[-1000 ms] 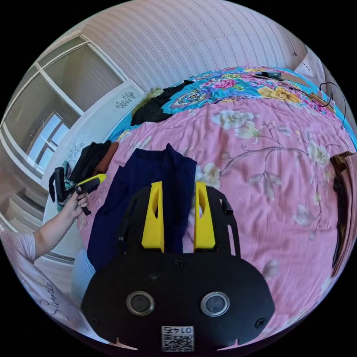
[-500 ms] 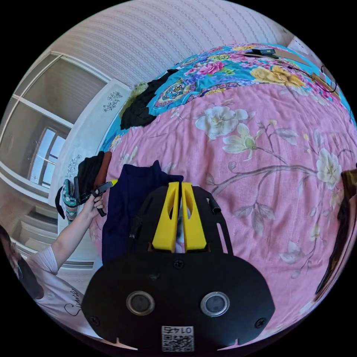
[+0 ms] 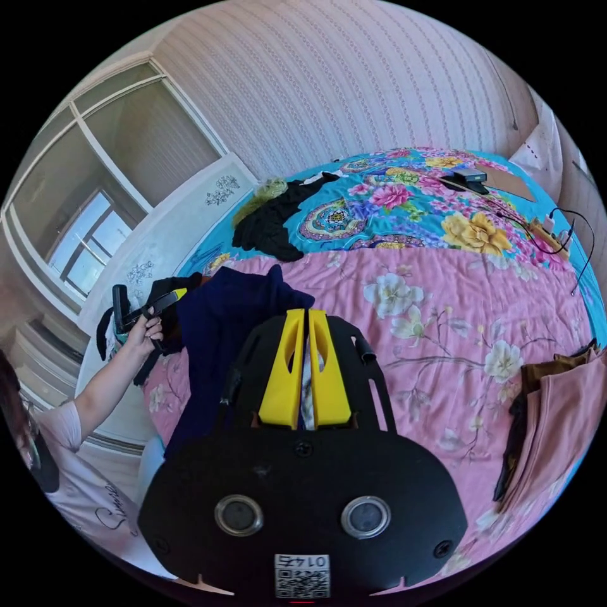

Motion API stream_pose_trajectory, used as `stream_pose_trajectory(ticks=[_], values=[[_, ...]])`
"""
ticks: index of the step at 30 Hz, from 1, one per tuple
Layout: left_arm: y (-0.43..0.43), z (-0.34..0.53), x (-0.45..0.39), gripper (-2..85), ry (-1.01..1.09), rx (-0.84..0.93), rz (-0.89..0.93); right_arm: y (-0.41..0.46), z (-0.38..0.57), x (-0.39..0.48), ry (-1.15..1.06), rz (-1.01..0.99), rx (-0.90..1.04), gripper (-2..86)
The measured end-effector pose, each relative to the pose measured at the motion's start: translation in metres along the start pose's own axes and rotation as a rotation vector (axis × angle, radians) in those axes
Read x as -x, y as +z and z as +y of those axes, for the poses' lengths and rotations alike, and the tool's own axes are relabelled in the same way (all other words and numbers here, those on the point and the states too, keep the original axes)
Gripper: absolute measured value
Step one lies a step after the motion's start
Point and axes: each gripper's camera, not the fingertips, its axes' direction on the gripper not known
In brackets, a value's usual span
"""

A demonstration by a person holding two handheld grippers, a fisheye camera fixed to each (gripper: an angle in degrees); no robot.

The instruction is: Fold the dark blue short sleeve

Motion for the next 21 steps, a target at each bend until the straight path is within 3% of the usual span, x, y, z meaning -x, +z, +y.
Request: stream_pose_trajectory(ticks=[7,12,16,21], values=[[-0.077,0.141,-0.029,-0.7,0.083,0.192,0.060,-0.024,0.150,0.020,0.052,-0.110,0.134,0.3],[-0.098,0.252,-0.042,-0.5,0.052,0.340,0.034,-0.009,0.271,0.023,0.237,-0.137,0.250,0.3],[-0.114,0.296,-0.037,-0.3,-0.067,0.331,0.086,-0.017,0.310,0.032,0.298,-0.171,0.224,0.3],[-0.128,0.335,-0.050,2.0,-0.060,0.373,0.024,-0.023,0.333,0.048,0.302,-0.102,0.255,0.1]])
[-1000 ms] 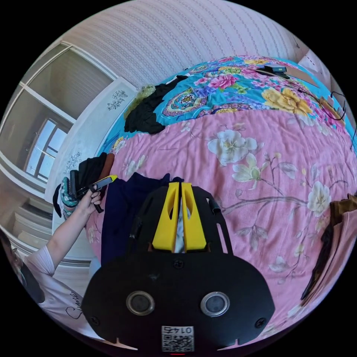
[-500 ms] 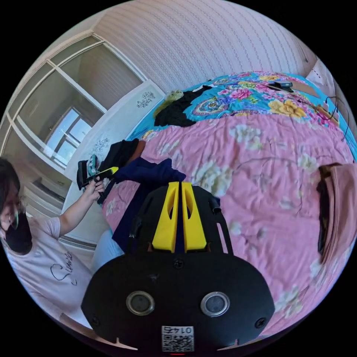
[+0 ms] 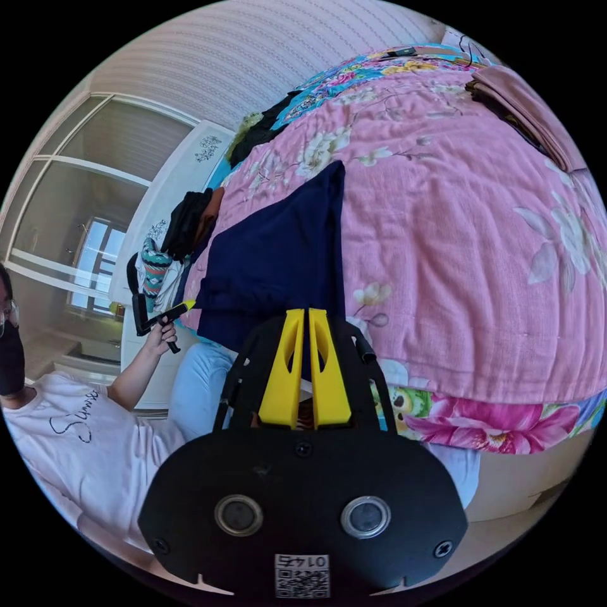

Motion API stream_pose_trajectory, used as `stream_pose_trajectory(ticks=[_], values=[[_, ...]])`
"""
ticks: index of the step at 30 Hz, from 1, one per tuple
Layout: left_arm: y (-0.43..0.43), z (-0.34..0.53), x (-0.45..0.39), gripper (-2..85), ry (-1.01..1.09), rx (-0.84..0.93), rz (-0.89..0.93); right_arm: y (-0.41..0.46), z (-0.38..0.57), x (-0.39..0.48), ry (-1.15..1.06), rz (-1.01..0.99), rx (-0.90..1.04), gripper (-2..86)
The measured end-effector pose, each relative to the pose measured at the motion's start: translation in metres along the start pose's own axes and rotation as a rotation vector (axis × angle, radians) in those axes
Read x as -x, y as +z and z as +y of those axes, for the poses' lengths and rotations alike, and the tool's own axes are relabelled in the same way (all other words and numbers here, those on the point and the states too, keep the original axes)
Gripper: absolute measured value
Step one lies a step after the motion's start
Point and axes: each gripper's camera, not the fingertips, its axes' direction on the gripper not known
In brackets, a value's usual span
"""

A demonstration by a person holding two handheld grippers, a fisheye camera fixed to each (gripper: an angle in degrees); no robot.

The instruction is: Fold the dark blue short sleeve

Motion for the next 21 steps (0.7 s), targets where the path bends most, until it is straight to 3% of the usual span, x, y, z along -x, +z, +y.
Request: stream_pose_trajectory(ticks=[4,8,12,16,21], values=[[-0.016,0.020,-0.014,3.6,-0.011,-0.034,-0.054,-0.010,0.008,0.014,-0.019,0.025,-0.009,-0.2],[-0.029,0.030,-0.052,1.0,0.112,-0.097,-0.180,-0.013,-0.003,0.059,-0.131,0.053,-0.071,-0.2],[0.013,0.003,-0.075,1.7,0.110,-0.122,-0.094,0.036,-0.047,0.090,-0.137,0.052,-0.034,-0.2],[0.067,-0.003,-0.077,0.4,0.030,0.046,-0.079,0.086,-0.056,0.089,-0.125,0.011,0.146,-0.3],[0.072,0.069,-0.099,-0.9,0.187,0.182,0.064,0.081,0.013,0.098,-0.224,-0.003,0.258,-0.3]])
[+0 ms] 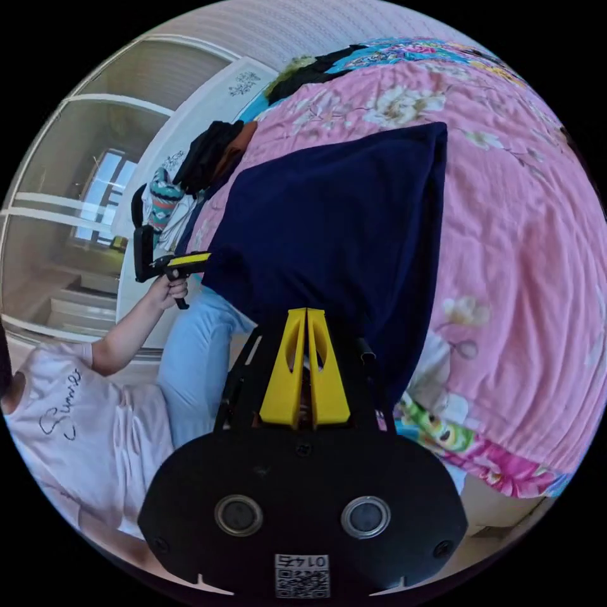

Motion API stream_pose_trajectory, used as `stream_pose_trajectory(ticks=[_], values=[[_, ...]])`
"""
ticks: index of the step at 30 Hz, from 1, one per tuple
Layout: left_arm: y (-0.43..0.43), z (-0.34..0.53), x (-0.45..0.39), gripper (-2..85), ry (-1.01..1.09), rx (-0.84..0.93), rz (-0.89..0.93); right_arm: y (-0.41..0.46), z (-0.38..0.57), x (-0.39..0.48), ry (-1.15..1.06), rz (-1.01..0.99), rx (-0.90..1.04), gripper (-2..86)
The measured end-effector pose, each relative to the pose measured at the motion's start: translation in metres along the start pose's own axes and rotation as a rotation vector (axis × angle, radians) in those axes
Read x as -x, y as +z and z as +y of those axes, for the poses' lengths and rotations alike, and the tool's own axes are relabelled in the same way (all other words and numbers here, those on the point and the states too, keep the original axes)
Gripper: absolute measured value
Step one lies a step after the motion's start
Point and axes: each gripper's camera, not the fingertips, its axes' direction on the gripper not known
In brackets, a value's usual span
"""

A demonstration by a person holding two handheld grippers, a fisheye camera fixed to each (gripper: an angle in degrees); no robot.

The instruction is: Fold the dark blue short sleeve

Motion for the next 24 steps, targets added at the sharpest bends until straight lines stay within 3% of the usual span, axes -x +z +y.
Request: stream_pose_trajectory(ticks=[7,11,17,19,20,22,24], values=[[-0.005,0.077,-0.057,-1.0,0.080,-0.028,-0.149,-0.009,0.023,0.033,0.016,0.113,-0.013,-0.3],[0.030,0.066,-0.120,-1.0,0.241,-0.058,-0.226,-0.004,-0.067,0.096,-0.138,0.212,-0.076,-0.4],[0.096,0.026,-0.194,-1.0,0.397,-0.053,-0.401,0.067,-0.203,0.162,-0.233,0.429,0.026,-0.4],[0.120,0.028,-0.200,-1.0,0.391,-0.035,-0.425,0.102,-0.220,0.163,-0.217,0.545,0.088,-0.4],[0.142,0.031,-0.197,-1.0,0.376,0.028,-0.425,0.136,-0.228,0.155,-0.196,0.597,0.211,-0.4],[0.151,0.043,-0.194,-1.0,0.352,-0.054,-0.405,0.145,-0.225,0.162,-0.217,0.642,0.129,-0.4],[0.153,0.051,-0.190,-1.0,0.297,-0.072,-0.335,0.154,-0.228,0.170,-0.232,0.685,0.171,-0.5]])
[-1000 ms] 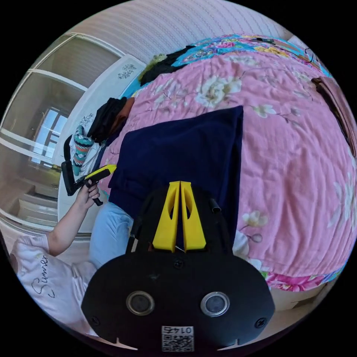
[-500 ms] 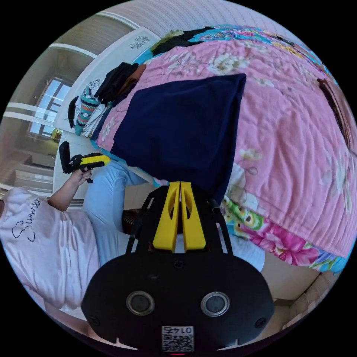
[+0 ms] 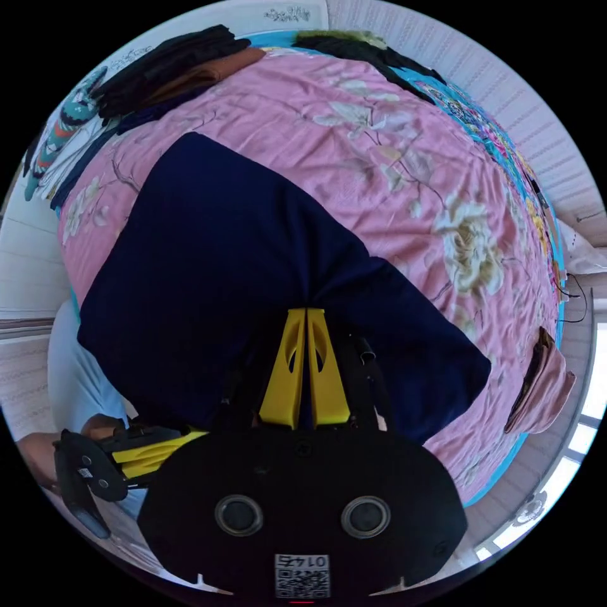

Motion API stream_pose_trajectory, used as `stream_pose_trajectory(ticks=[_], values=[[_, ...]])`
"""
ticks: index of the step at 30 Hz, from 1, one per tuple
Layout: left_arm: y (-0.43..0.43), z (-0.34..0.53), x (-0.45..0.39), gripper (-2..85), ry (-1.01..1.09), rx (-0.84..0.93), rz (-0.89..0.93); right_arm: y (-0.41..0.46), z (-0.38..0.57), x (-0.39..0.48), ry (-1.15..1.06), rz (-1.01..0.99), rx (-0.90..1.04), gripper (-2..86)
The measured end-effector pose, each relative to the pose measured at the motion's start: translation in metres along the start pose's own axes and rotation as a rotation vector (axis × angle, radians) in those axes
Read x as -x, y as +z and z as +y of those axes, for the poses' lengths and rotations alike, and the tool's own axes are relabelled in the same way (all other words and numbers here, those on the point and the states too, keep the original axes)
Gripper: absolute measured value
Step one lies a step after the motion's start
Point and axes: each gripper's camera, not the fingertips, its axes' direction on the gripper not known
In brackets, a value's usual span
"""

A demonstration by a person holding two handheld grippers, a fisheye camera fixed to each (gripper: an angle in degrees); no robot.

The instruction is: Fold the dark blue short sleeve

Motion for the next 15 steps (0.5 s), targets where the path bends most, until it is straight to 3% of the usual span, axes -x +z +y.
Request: stream_pose_trajectory(ticks=[5,8,11,15], values=[[-0.009,0.004,-0.015,-1.0,0.056,-0.004,0.035,-0.016,-0.016,-0.008,-0.061,-0.051,0.086,-0.5],[-0.019,0.011,-0.028,-1.0,0.096,-0.055,0.047,-0.033,-0.025,-0.026,-0.018,-0.043,0.007,-0.5],[0.008,0.018,-0.037,-1.0,0.096,0.054,0.071,-0.002,-0.042,-0.041,0.003,0.001,0.093,-0.5],[0.010,0.026,-0.042,-0.9,0.113,0.013,0.109,0.011,-0.032,-0.063,0.079,-0.072,0.062,-0.6]])
